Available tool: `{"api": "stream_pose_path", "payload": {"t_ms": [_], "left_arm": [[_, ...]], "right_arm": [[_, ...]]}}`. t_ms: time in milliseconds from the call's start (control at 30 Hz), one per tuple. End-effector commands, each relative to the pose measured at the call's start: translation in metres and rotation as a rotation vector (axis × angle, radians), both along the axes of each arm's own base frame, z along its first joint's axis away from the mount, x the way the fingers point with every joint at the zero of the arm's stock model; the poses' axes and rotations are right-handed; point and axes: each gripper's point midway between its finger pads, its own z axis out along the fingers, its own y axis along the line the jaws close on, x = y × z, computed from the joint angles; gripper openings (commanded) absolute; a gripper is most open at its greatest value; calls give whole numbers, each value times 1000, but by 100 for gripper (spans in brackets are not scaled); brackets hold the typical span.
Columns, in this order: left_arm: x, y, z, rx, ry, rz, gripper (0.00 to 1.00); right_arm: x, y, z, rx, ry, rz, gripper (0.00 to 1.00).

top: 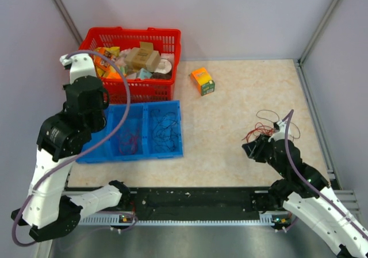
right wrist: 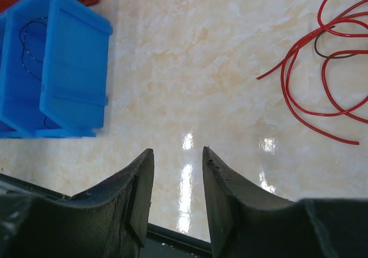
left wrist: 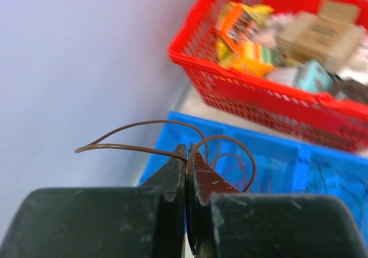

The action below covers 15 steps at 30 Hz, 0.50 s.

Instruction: Untangle the cables

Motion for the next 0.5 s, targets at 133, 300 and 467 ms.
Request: {"api": "stream_pose_path", "payload": {"t_ms": [133,300,467], "left_arm": [[-27,65,96,43,-304,350,0],[3,55,88,81,-274,350,0],[11,73,83,67,-279,427,0]], "right_arm": [[4,3,32,-6,-74,28,39],[5,4,34,-16,-78,38,39],[5,4,32,-23,-75,38,39]]}}
